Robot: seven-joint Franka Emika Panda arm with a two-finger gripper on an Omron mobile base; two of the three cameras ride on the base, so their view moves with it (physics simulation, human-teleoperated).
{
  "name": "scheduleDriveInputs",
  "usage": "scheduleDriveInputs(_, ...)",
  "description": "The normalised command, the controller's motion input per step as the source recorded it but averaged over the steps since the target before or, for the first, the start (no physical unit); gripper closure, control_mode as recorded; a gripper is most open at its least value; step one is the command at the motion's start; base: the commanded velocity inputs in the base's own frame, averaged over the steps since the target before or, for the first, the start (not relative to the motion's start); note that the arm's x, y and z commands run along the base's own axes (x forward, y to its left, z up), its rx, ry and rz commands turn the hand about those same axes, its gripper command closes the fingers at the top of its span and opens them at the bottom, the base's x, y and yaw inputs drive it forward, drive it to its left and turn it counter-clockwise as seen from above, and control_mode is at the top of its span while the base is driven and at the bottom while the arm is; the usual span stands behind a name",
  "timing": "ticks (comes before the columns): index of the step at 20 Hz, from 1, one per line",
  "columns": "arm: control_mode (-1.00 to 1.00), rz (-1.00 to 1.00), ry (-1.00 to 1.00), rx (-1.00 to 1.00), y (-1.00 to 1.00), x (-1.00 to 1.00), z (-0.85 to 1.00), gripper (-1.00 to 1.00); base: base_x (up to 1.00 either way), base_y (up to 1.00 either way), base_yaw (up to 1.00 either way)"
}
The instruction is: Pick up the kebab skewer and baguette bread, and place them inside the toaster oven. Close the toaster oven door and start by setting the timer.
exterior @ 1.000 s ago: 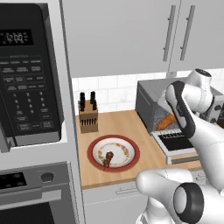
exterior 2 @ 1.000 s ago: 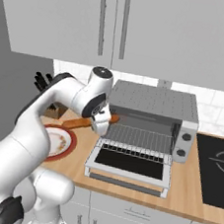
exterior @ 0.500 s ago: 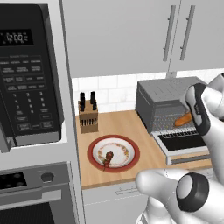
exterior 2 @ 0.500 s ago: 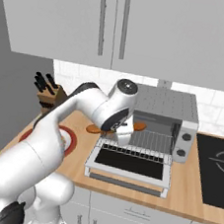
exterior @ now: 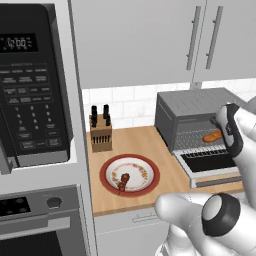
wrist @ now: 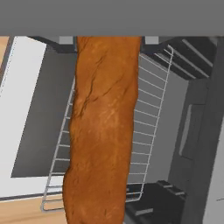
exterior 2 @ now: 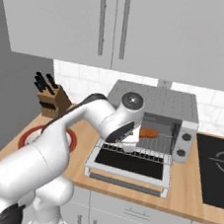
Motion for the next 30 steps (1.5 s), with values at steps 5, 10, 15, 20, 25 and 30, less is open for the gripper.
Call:
scheduleDriveInputs(5,-1.0,-0.13,-0.06,0.03,-0.15,0.14,-0.2,1.0,0.0,0.0,0.0)
scheduleDriveInputs(10,-1.0,-0.02,0.0,0.02,0.0,0.42,0.0,1.0,0.0,0.0,0.0)
scheduleDriveInputs(15,-1.0,0.0,0.01,0.04,-0.08,0.28,-0.03,1.0,0.0,0.0,0.0)
scheduleDriveInputs(20,-1.0,0.0,0.0,0.04,-0.1,0.27,-0.1,1.0,0.0,0.0,0.0)
scheduleDriveInputs(25,-1.0,0.0,0.0,0.03,-0.08,0.19,-0.24,1.0,0.0,0.0,0.0)
scheduleDriveInputs(30,-1.0,0.0,0.0,0.0,-0.01,0.25,-0.19,1.0,0.0,0.0,0.0)
